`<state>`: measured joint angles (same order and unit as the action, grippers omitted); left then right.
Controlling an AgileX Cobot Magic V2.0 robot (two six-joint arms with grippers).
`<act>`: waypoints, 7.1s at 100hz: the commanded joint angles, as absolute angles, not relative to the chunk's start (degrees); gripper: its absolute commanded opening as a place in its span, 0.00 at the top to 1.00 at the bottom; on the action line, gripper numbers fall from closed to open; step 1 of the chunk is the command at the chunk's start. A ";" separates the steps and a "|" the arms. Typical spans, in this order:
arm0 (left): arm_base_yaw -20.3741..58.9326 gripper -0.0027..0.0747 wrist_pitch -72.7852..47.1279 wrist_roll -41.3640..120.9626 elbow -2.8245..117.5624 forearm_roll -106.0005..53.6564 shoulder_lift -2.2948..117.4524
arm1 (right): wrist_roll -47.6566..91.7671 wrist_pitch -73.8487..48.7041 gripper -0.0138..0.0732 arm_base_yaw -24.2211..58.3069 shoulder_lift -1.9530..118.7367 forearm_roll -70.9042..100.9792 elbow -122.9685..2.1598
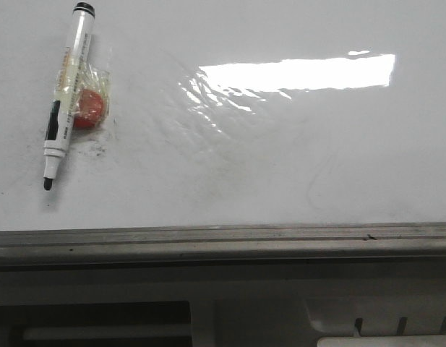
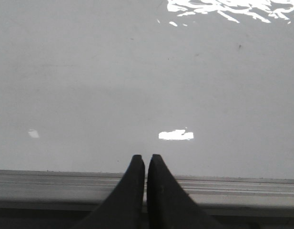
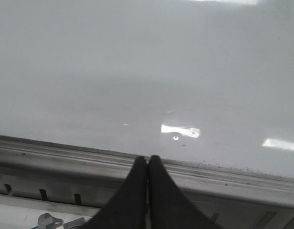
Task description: Write number 8 on whiteboard
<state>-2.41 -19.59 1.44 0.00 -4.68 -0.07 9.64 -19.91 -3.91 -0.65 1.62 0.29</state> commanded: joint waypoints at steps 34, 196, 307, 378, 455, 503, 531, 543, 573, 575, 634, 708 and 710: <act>-1.98 0.99 -15.82 1.27 -1.81 -5.04 -1.89 | 9.92 -18.04 0.91 -4.32 -1.93 0.98 1.28; -1.98 0.99 1.96 2.05 -1.81 3.25 -1.79 | 9.92 1.76 0.91 -4.32 -1.83 12.19 1.18; -1.98 0.94 -16.34 2.15 11.96 -9.85 0.82 | 9.92 -17.73 0.91 -4.20 15.89 18.81 -13.47; 9.06 0.42 -7.03 8.26 12.87 -14.03 6.08 | 9.92 -17.49 0.91 -4.12 15.89 18.81 -12.54; 44.07 0.42 20.68 8.14 14.23 -15.39 40.47 | 9.92 -17.89 0.91 -4.12 15.89 18.81 -12.54; 49.77 0.42 39.56 7.92 14.90 -23.29 62.57 | 9.92 -16.19 0.91 -2.85 15.89 18.81 -12.54; 49.77 0.69 40.83 7.92 14.90 -28.11 64.71 | 9.92 -15.16 0.91 0.35 15.89 18.81 -12.54; 49.77 0.92 38.93 7.92 14.90 -27.97 64.83 | 9.92 -17.26 0.91 1.58 15.89 18.81 -12.54; 49.77 0.99 38.43 7.92 14.90 -23.82 64.83 | 10.03 -18.38 0.91 12.76 15.89 15.97 -12.99; 49.77 0.99 38.13 7.92 14.90 -22.56 64.83 | 10.03 -18.69 0.91 13.84 15.89 15.87 -13.11; 49.77 0.99 20.96 7.92 26.94 8.69 64.73 | 16.41 -25.37 0.76 25.55 30.00 16.80 -24.20; 49.77 0.99 26.69 7.92 27.59 24.29 64.73 | 28.64 -20.27 0.53 40.95 50.20 23.92 -42.37; 49.77 0.99 26.85 7.92 27.59 24.77 64.73 | 28.64 -19.38 0.53 40.96 50.52 23.92 -42.37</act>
<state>49.49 21.74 8.27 25.82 23.56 65.58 28.06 -26.61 40.18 49.71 22.71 -40.04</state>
